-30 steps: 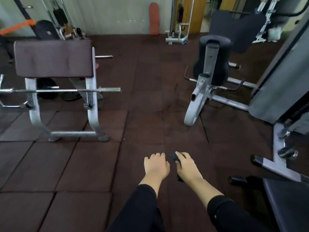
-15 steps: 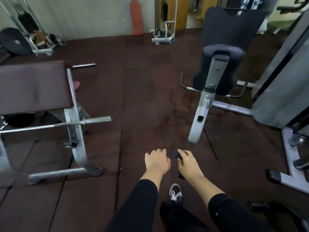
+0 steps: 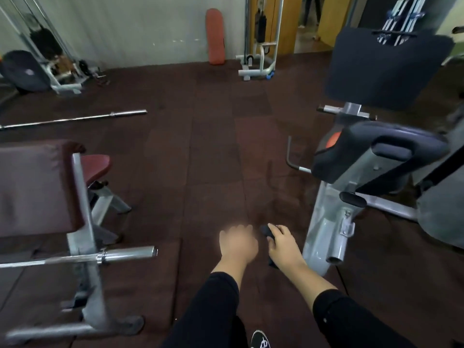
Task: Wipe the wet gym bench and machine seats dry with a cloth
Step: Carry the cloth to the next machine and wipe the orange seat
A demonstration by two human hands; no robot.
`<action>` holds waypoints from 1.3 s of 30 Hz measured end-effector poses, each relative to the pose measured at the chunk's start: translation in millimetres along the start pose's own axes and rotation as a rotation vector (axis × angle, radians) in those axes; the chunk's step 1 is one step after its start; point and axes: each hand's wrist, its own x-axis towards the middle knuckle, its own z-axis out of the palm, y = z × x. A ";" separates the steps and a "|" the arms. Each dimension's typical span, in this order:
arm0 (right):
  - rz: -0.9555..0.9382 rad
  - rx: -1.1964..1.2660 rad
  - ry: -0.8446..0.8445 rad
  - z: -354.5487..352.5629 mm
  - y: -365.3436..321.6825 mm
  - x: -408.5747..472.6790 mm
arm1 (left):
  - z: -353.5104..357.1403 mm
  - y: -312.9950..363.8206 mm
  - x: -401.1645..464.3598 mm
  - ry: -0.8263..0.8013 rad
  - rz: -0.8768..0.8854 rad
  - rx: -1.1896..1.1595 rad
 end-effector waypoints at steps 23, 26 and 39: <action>0.372 0.152 0.240 -83.7 -30.3 411.1 | -209.2 4.1 439.0 -0.050 0.350 0.186; 0.409 0.163 0.301 -108.1 -6.9 462.0 | -226.3 37.4 491.9 -0.046 0.416 0.208; 0.522 0.196 0.444 -250.2 123.1 643.7 | -288.4 208.6 700.3 -0.080 0.569 0.249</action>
